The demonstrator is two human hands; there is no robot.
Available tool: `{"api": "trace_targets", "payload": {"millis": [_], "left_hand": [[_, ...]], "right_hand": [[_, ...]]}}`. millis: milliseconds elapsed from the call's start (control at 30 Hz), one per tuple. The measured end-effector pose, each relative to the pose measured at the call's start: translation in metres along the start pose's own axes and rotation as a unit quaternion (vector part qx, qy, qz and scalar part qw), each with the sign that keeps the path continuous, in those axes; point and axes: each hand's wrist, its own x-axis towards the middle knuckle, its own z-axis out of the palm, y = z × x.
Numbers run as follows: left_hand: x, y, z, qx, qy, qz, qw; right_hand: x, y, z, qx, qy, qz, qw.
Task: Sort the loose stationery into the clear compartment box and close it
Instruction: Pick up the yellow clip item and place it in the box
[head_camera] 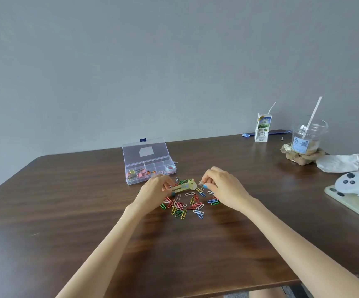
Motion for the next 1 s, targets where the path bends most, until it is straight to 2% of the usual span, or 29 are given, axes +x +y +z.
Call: {"api": "trace_targets", "payload": {"millis": [300, 433, 567, 767, 1000], "left_hand": [[-0.002, -0.022, -0.02, -0.087, 0.037, -0.026, 0.995], [-0.004, -0.031, -0.034, -0.097, 0.081, -0.073, 0.989], [-0.006, -0.037, -0.046, -0.126, 0.085, -0.106, 0.983], [0.001, -0.054, -0.062, -0.177, 0.106, -0.147, 0.967], [0.018, -0.082, -0.071, -0.229, 0.205, -0.214, 0.927]], "right_hand": [[0.029, -0.024, 0.019, 0.056, -0.01, -0.042, 0.997], [0.045, -0.037, 0.026, 0.075, -0.022, -0.043, 0.996], [0.064, -0.049, 0.039, 0.09, -0.021, -0.05, 0.994], [0.096, -0.062, 0.059, 0.146, -0.01, -0.037, 0.988], [0.154, -0.091, 0.075, 0.228, 0.003, -0.013, 0.974]]}}
